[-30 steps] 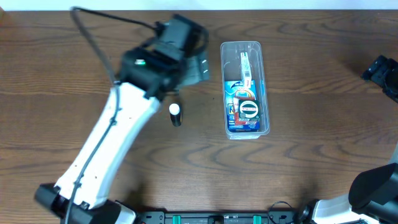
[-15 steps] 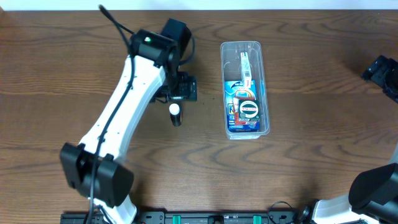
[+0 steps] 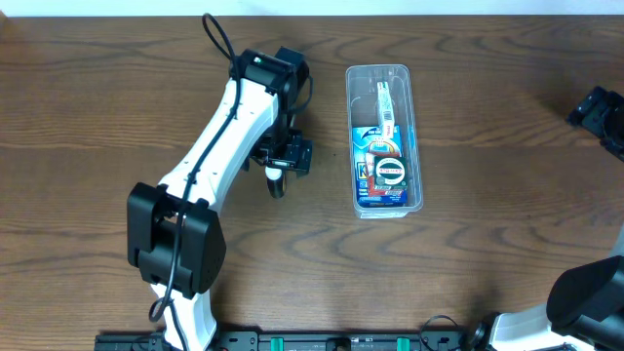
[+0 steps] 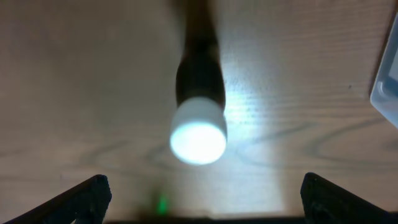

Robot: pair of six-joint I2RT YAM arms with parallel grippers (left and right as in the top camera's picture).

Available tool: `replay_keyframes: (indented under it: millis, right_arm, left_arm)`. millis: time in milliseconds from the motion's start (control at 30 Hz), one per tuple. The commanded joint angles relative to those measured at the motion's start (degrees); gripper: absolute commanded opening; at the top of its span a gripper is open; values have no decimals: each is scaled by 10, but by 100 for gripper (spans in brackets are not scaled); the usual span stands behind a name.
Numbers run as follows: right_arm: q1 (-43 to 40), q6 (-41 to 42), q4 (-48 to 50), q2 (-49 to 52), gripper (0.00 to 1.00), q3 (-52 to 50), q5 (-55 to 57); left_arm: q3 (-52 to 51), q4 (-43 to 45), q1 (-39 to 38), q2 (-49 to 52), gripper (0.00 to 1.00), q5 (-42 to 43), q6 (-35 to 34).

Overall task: Pack container
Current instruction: 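Release the box and move the left gripper to the dark bottle, then lower the left gripper around the bottle cap and grasp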

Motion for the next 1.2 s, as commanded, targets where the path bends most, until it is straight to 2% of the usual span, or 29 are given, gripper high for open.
replay_keyframes:
  millis: [0, 433, 667, 1167]
  right_arm:
    - [-4, -5, 0, -5, 99, 0, 6]
    - [-4, -5, 0, -5, 99, 0, 6]
    - [-4, -5, 0, -5, 99, 0, 6]
    - [-4, -5, 0, -5, 99, 0, 6]
  left_arm:
    - [-33, 28, 9, -1, 98, 4, 26]
    - [-137, 135, 31, -1, 98, 35, 40]
    - [-148, 184, 43, -1, 98, 44, 40]
    - [-178, 222, 43, 0, 98, 59, 39]
